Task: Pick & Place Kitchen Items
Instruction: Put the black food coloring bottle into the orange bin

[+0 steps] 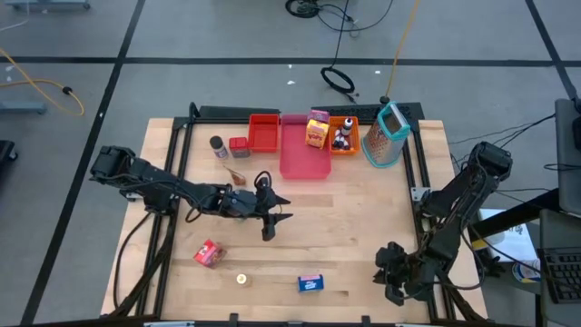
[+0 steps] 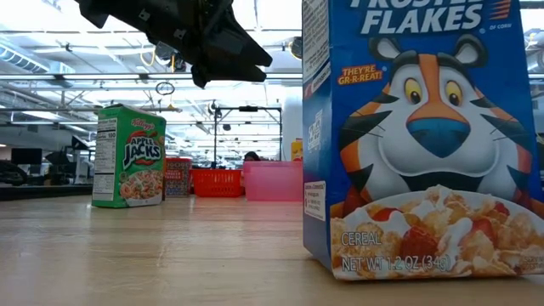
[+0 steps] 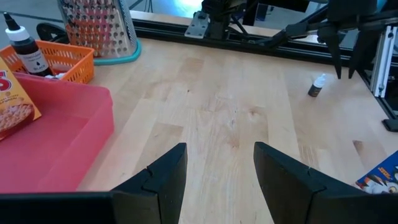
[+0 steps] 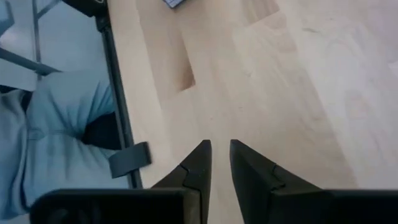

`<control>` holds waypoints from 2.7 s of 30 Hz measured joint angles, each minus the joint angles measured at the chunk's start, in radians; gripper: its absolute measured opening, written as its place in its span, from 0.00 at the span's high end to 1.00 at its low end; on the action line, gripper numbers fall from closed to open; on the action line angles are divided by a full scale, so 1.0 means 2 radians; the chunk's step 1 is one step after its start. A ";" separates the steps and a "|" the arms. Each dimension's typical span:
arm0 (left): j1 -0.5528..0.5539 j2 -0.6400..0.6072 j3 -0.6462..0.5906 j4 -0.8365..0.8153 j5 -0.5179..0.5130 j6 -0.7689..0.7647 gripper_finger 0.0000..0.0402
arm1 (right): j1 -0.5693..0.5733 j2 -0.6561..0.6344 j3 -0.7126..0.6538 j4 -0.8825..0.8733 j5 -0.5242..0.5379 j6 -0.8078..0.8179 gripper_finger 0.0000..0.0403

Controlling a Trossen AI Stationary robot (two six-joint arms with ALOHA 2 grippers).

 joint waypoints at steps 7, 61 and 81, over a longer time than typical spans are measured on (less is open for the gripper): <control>0.000 0.000 0.000 0.000 0.000 0.000 0.54 | 0.001 0.000 0.000 0.013 -0.025 -0.015 0.92; -0.001 0.000 0.000 0.000 0.000 0.000 0.54 | -0.013 0.000 -0.070 0.029 -0.090 0.078 0.61; -0.001 0.000 0.000 -0.003 0.000 -0.005 0.54 | -0.006 0.035 -0.070 0.040 -0.102 0.080 0.61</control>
